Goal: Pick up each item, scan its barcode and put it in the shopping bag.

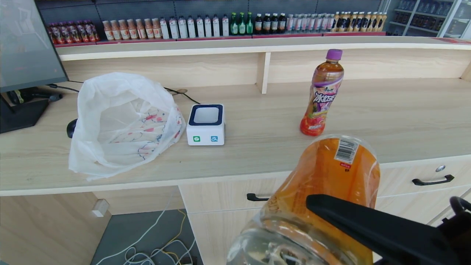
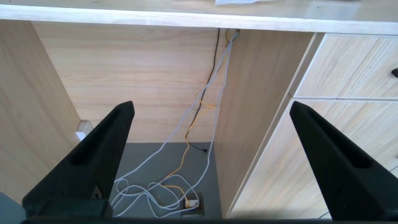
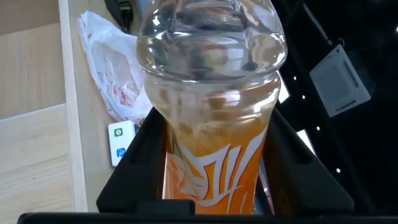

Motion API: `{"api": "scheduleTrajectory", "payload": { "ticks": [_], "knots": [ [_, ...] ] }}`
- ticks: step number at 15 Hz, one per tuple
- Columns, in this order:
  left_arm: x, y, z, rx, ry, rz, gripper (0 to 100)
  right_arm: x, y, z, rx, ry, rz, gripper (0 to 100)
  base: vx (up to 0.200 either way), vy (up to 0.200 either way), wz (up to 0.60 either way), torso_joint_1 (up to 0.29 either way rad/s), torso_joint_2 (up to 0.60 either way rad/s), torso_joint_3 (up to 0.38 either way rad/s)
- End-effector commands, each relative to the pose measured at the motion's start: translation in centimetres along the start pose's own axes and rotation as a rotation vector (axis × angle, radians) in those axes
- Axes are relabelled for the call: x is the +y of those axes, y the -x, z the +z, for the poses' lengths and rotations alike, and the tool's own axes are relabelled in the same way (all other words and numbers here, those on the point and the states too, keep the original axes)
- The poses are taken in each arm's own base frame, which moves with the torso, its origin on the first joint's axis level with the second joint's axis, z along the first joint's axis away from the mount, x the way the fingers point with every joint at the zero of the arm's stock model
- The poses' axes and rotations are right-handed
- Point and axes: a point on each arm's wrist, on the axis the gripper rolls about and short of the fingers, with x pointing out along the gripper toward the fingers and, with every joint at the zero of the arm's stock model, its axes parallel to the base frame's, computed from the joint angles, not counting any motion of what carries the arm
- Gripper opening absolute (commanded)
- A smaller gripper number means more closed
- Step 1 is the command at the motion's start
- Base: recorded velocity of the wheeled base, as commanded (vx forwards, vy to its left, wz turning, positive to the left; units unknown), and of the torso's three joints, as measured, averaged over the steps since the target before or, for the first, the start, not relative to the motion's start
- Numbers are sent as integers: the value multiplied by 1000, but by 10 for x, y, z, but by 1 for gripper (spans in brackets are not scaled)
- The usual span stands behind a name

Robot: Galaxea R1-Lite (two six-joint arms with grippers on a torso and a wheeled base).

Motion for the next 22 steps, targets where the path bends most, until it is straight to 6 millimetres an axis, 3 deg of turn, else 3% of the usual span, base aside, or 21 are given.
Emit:
{"api": "scheduleTrajectory", "payload": {
  "ticks": [1, 22],
  "knots": [
    [0, 0, 0, -1, 0, 1, 100, 5, -2, 0, 1, 10, 18, 0, 0, 0, 0, 0, 0, 0],
    [0, 0, 0, -1, 0, 1, 100, 3, -1, 1, -12, 121, -5, 0, 0, 0, 0, 0, 0, 0]
  ]
}}
